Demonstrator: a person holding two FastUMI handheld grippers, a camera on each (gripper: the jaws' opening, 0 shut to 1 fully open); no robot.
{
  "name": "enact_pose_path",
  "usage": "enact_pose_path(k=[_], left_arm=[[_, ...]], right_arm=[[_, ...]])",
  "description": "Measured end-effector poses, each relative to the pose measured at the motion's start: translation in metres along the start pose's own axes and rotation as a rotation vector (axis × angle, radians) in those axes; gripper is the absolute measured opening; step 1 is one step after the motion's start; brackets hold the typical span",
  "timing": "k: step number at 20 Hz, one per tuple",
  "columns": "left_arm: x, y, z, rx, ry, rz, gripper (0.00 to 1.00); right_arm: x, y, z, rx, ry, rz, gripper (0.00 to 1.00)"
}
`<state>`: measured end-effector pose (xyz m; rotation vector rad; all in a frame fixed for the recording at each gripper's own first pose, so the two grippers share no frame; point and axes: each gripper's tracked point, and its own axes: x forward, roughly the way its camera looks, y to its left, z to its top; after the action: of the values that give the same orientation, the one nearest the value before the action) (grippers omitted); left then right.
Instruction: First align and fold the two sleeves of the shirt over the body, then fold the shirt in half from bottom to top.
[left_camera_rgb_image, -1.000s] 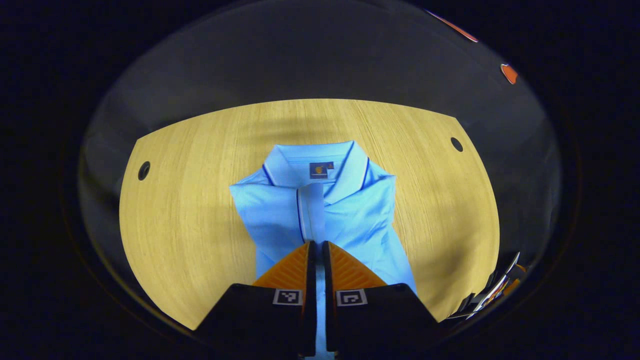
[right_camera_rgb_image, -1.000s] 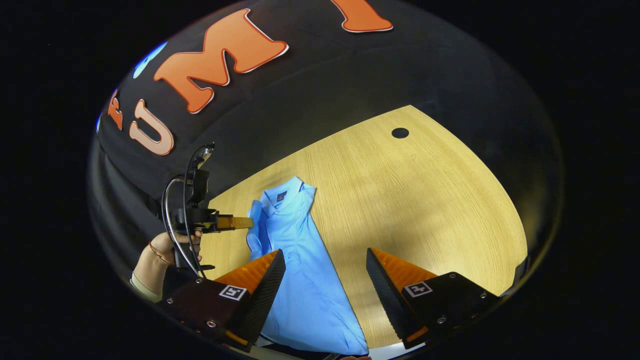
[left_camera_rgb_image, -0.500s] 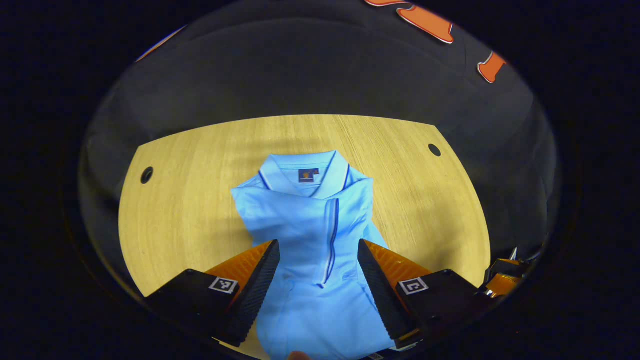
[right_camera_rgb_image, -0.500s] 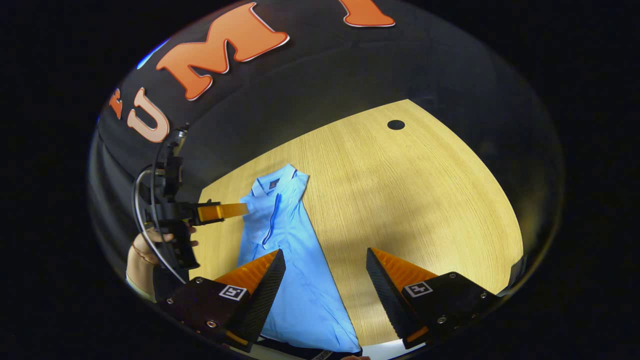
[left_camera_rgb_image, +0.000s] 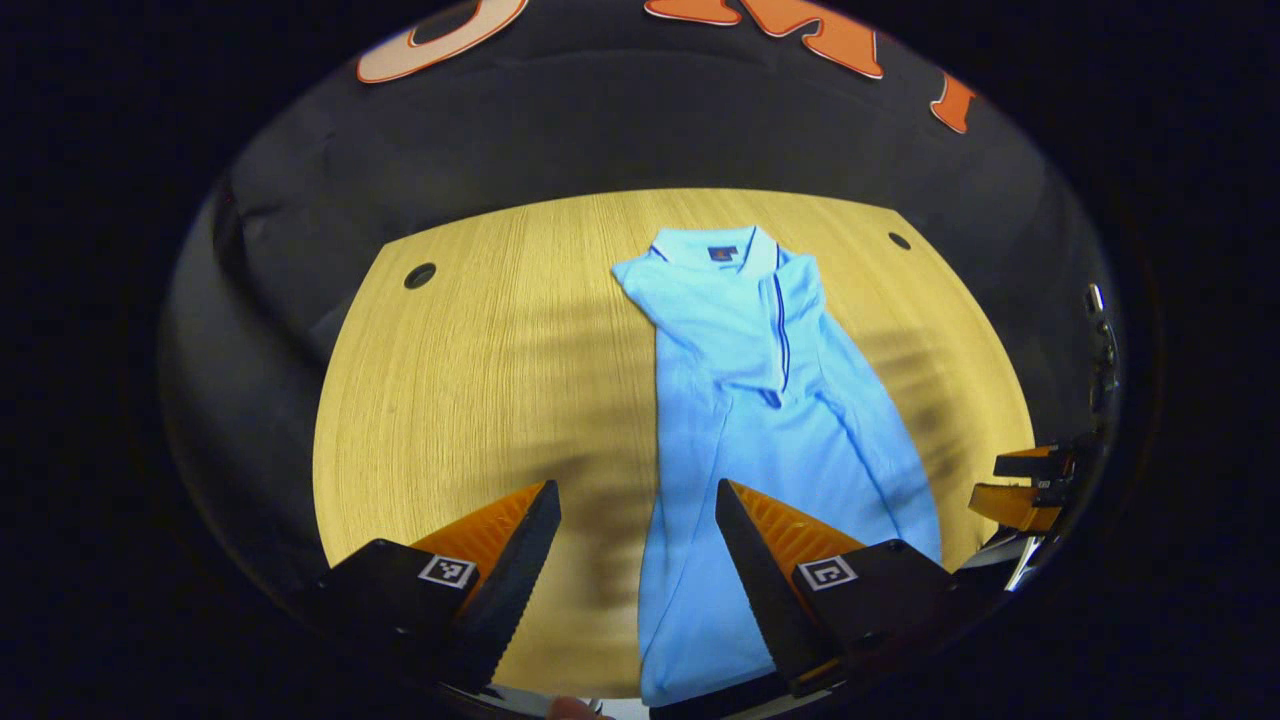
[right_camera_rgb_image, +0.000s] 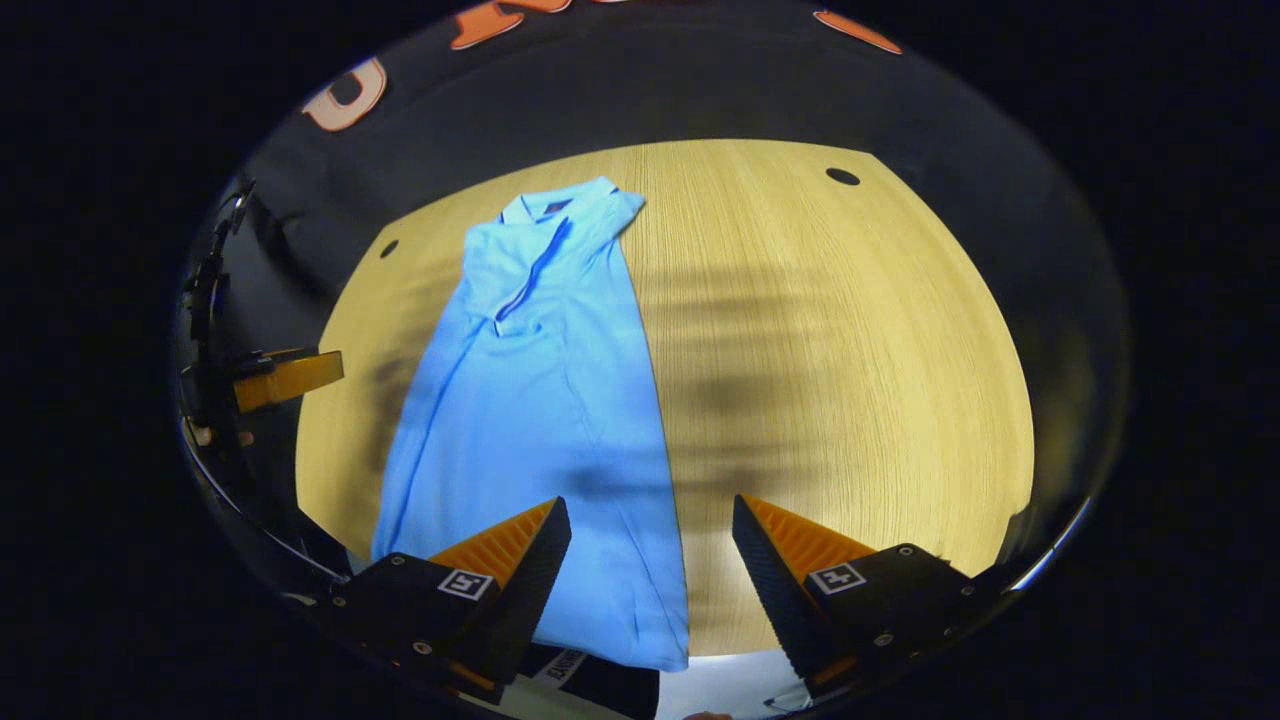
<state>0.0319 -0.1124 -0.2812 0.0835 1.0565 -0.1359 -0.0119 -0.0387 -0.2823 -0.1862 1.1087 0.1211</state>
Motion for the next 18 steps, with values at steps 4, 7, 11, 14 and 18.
enact_pose_path(k=[4,7,11,14,18], left_arm=[[-0.002,-0.015,-0.088,-0.013,0.103,-0.022,1.00],[-0.009,-0.021,-0.150,-0.052,0.171,-0.029,1.00],[-0.008,-0.023,-0.204,-0.063,0.258,-0.037,1.00],[0.002,-0.019,-0.223,-0.082,0.295,-0.012,1.00],[0.014,-0.012,-0.246,-0.099,0.340,0.024,1.00]], right_arm=[[0.008,0.003,-0.069,-0.017,0.111,-0.032,0.99],[0.009,0.001,-0.108,-0.016,0.179,-0.059,0.99],[0.011,-0.002,-0.136,-0.014,0.233,-0.097,0.99],[0.020,0.001,-0.148,-0.023,0.259,-0.113,0.99],[0.026,0.005,-0.155,-0.062,0.265,-0.130,0.98]])
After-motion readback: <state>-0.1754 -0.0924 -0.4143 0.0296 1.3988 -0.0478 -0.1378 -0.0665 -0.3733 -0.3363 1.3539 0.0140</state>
